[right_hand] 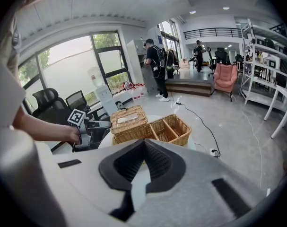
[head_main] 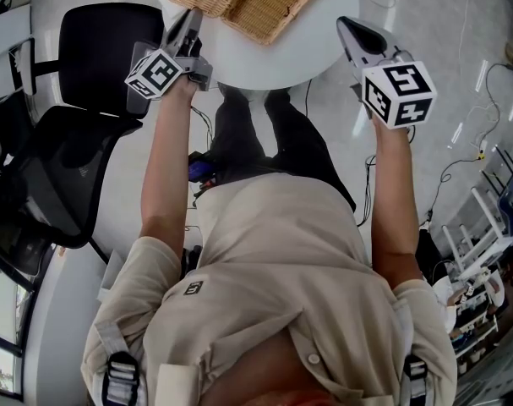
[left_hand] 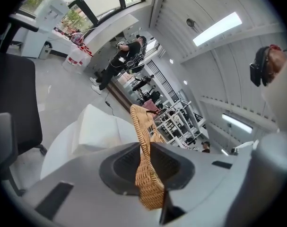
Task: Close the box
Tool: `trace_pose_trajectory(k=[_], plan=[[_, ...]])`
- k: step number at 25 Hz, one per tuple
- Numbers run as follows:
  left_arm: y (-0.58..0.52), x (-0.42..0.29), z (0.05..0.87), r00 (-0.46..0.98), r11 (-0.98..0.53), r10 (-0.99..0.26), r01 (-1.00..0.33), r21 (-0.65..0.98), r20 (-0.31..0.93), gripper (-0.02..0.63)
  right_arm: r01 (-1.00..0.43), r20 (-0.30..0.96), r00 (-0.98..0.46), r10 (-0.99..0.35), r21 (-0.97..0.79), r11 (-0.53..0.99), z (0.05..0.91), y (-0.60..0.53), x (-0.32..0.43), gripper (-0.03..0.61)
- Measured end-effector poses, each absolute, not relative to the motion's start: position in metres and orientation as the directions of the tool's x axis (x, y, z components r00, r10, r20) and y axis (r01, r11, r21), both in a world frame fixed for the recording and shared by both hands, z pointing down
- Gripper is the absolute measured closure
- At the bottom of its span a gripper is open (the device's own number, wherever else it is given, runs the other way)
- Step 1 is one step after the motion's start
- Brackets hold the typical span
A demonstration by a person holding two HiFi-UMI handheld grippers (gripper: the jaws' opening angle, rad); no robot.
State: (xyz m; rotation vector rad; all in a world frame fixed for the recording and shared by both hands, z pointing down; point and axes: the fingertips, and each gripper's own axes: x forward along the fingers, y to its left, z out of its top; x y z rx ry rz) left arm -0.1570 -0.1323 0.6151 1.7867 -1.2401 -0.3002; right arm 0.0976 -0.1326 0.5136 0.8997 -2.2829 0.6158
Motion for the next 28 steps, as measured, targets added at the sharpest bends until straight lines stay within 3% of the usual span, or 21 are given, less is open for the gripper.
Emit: trace_pose_trajectory(k=[14,28], plan=[[-0.128,-0.149,0.586,0.484,-0.225,-0.804,-0.785,0.577,0.345,0.554,-0.723,0.668,-0.592,-0.450,-0.196,0.662,0.504,-0.132,0.100,0.586],[-0.112,-0.122,0.569,0.544,-0.366,-0.736,-0.820,0.439,0.403,0.554,-0.727,0.661,-0.592,-0.460,-0.191,0.660,0.493,-0.125,0.104,0.586]])
